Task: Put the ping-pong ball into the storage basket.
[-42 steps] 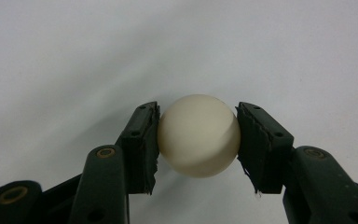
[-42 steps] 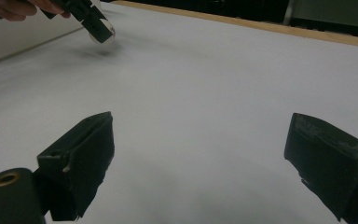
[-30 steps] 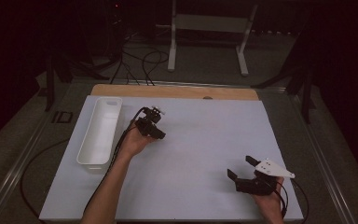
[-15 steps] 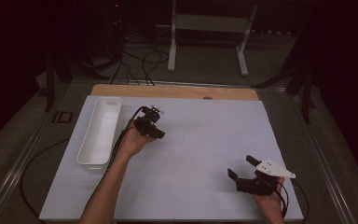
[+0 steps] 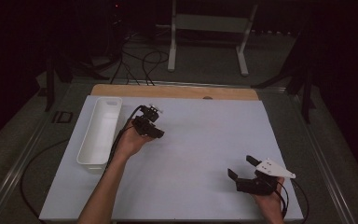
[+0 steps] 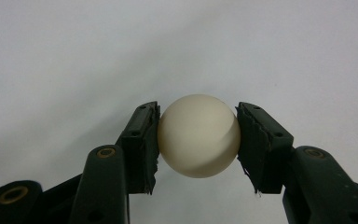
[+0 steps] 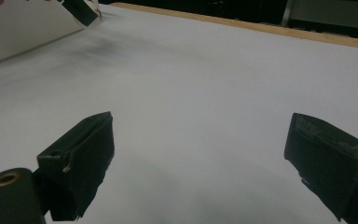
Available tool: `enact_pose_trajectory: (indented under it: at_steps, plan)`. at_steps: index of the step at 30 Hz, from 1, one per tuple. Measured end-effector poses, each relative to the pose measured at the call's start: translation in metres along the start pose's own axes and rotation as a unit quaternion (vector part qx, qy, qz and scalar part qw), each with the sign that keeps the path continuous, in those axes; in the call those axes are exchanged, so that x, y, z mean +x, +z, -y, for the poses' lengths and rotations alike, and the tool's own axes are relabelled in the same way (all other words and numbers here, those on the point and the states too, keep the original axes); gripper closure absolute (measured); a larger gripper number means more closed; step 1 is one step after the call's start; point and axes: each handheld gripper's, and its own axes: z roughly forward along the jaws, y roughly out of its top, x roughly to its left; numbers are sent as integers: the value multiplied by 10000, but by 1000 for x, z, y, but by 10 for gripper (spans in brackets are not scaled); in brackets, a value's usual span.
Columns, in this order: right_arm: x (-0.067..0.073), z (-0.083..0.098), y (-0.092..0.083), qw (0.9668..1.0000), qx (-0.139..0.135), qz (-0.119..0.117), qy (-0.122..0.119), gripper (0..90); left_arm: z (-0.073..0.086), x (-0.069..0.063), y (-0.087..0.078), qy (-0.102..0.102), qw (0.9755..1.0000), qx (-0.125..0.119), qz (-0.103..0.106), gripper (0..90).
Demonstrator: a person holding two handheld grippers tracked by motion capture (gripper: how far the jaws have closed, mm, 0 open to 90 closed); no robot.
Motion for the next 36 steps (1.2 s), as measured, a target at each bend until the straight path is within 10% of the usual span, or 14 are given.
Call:
enact_pose_trajectory:
  at_steps: [36]
  plan:
    - [0, 0, 0, 10000, -3, -7, 5, 79, 5, 2, -23, 72, 9999, -110, -39, 511]
